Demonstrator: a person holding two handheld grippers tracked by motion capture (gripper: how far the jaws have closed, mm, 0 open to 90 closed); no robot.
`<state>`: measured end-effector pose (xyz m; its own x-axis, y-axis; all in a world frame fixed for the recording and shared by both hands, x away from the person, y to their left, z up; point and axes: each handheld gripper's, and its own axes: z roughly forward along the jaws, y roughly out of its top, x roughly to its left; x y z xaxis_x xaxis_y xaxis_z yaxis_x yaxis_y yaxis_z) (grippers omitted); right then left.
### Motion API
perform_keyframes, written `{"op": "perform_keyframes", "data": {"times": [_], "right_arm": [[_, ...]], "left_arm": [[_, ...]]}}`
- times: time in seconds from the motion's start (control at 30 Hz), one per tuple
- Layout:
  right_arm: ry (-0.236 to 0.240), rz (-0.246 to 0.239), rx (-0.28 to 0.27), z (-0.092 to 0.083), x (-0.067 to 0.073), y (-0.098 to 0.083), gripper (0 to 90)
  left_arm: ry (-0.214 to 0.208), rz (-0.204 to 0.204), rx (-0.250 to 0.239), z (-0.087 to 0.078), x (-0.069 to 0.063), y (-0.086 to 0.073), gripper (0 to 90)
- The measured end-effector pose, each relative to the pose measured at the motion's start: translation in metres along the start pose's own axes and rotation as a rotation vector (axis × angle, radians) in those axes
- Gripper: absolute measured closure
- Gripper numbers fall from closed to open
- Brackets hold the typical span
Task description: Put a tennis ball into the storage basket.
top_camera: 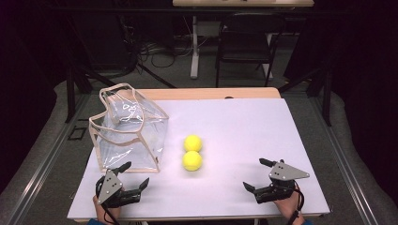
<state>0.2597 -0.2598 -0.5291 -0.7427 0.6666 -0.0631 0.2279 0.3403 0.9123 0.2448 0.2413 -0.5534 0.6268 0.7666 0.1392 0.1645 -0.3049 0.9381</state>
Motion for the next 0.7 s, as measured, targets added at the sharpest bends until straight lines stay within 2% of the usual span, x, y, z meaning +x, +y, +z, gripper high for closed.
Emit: {"op": "perform_keyframes", "data": {"times": [0.23, 0.43, 0.7], "right_arm": [[0.002, -0.002, 0.016, 0.001, 0.003, 0.004, 0.0], [0.004, -0.005, 0.061, 0.004, 0.006, 0.009, 0.0], [0.030, 0.004, 0.107, 0.016, 0.007, 0.014, 0.0]], "left_arm": [[-0.013, 0.003, -0.001, 0.001, 0.000, 0.000, 15.8], [-0.019, -0.002, -0.012, 0.002, 0.000, 0.001, 15.8], [-0.014, -0.002, -0.007, 0.003, 0.001, 0.001, 15.8]]}}
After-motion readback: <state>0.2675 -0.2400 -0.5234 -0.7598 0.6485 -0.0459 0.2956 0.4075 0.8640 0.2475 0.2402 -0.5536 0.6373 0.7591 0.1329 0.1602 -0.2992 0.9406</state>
